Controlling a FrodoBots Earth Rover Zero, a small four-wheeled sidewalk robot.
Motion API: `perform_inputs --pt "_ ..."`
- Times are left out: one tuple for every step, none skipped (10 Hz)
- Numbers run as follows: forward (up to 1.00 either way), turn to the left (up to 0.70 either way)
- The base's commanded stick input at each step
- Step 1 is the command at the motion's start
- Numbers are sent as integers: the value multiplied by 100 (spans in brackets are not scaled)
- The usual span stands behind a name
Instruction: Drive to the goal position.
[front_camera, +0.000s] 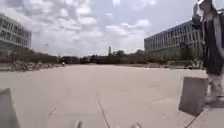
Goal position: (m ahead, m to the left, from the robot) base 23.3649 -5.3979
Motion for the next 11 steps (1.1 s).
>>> perform_inputs --pt "99 40" --pt "99 40" --pt "99 40" --pt "99 40" --pt "99 40" --pt "99 39" --pt "99 19" --pt "99 4" --pt "99 4" --pt "99 4" --pt "99 4"
